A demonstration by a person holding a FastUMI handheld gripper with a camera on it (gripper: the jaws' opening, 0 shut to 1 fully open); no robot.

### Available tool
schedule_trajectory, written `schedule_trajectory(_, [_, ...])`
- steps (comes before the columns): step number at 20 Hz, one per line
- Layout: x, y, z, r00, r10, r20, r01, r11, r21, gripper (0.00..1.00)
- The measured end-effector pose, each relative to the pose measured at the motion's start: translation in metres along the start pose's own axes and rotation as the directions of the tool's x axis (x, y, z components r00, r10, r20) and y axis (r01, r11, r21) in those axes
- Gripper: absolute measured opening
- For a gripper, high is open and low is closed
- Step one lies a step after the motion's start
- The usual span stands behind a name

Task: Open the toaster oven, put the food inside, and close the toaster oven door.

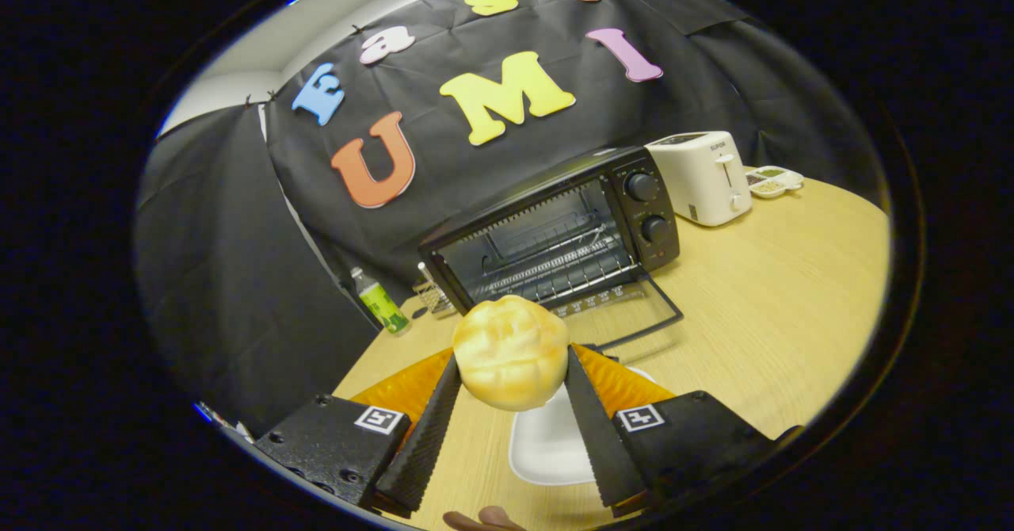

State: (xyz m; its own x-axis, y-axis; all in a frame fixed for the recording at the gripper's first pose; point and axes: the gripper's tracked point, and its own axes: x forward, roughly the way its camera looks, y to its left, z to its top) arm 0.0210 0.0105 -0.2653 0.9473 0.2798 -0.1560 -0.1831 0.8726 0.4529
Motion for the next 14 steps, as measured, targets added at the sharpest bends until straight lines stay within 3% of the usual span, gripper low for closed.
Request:
schedule_trajectory(4, [0.044,-0.010,0.039,0.992,0.037,0.122,-0.041,0.999,0.029,0.83])
schedule_trajectory(7, [0.086,-0.012,0.044,0.995,0.047,0.091,-0.048,0.999,0.014,0.83])
schedule_trajectory(11, [0.138,-0.029,0.039,0.999,-0.040,0.017,0.040,0.999,-0.028,0.84])
schedule_trajectory(14, [0.169,-0.031,0.046,0.999,-0.038,0.005,0.038,0.999,-0.014,0.84])
